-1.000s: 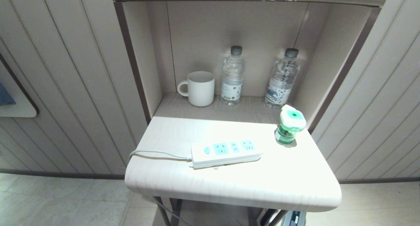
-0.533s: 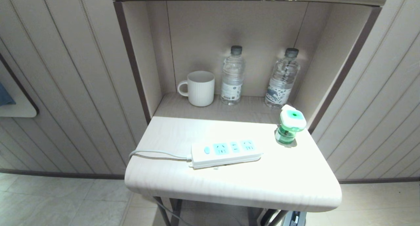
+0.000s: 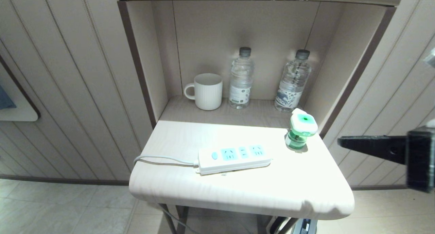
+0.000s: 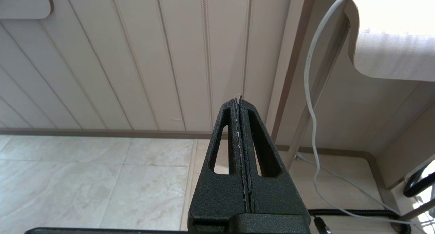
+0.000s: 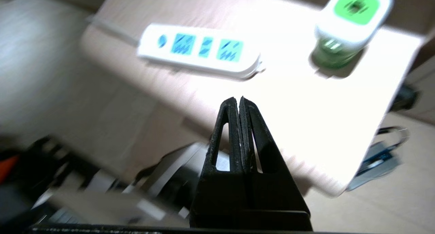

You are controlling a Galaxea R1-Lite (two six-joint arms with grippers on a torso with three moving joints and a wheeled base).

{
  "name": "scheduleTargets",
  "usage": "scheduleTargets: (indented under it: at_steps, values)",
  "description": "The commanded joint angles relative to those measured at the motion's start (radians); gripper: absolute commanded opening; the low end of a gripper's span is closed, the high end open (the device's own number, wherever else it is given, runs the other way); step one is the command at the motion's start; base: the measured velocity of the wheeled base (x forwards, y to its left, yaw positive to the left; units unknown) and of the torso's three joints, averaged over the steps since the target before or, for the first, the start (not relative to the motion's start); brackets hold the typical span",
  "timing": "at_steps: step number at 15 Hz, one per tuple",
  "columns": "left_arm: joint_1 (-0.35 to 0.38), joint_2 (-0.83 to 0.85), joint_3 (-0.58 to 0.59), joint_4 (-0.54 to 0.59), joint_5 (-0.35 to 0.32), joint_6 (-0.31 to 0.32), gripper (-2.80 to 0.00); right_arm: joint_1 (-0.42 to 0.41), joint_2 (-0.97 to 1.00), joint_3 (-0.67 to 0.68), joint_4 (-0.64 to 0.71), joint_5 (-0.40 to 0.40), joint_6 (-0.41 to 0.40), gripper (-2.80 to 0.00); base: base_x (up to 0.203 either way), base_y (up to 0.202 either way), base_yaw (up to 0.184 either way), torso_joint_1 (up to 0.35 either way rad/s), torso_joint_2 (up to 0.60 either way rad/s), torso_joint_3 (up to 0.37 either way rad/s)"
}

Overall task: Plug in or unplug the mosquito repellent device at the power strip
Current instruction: Pick up the mosquito repellent liquid

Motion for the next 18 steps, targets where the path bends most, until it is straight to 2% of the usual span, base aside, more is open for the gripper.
scheduleTargets:
  at_steps: [1,2,4,7,8,10,13,16,18]
  values:
    - [0.000,0.000,0.000,0.000,0.000,0.000,-2.80,0.042,0.027,0.132,-0.321,-0.279,-0.046,-2.80,0.000,0.000,0.000,0.000,0.00,0.000]
    - [0.000,0.000,0.000,0.000,0.000,0.000,-2.80,0.049,0.035,0.216,-0.487,-0.327,-0.099,-2.80,0.000,0.000,0.000,0.000,0.00,0.000]
    - [0.000,0.000,0.000,0.000,0.000,0.000,-2.80,0.056,0.066,0.352,-0.802,-0.373,-0.225,-2.80,0.000,0.000,0.000,0.000,0.00,0.000]
    - [0.000,0.000,0.000,0.000,0.000,0.000,-2.80,0.054,0.139,0.449,-1.132,-0.432,-0.377,-2.80,0.000,0.000,0.000,0.000,0.00,0.000]
    - [0.000,0.000,0.000,0.000,0.000,0.000,-2.80,0.053,0.153,0.464,-1.191,-0.470,-0.393,0.00,0.000,0.000,0.000,0.000,0.00,0.000]
    - [0.000,0.000,0.000,0.000,0.000,0.000,-2.80,0.050,0.154,0.472,-1.218,-0.491,-0.407,0.00,0.000,0.000,0.000,0.000,0.00,0.000]
    - [0.000,0.000,0.000,0.000,0.000,0.000,-2.80,-0.004,0.161,0.513,-1.267,-0.493,-0.418,0.00,0.000,0.000,0.000,0.000,0.00,0.000]
    - [0.000,0.000,0.000,0.000,0.000,0.000,-2.80,-0.041,0.253,0.574,-1.441,-0.511,-0.422,0.00,0.000,0.000,0.000,0.000,0.00,0.000]
    - [0.000,0.000,0.000,0.000,0.000,0.000,-2.80,-0.050,0.321,0.594,-1.602,-0.545,-0.445,0.00,0.000,0.000,0.000,0.000,0.00,0.000]
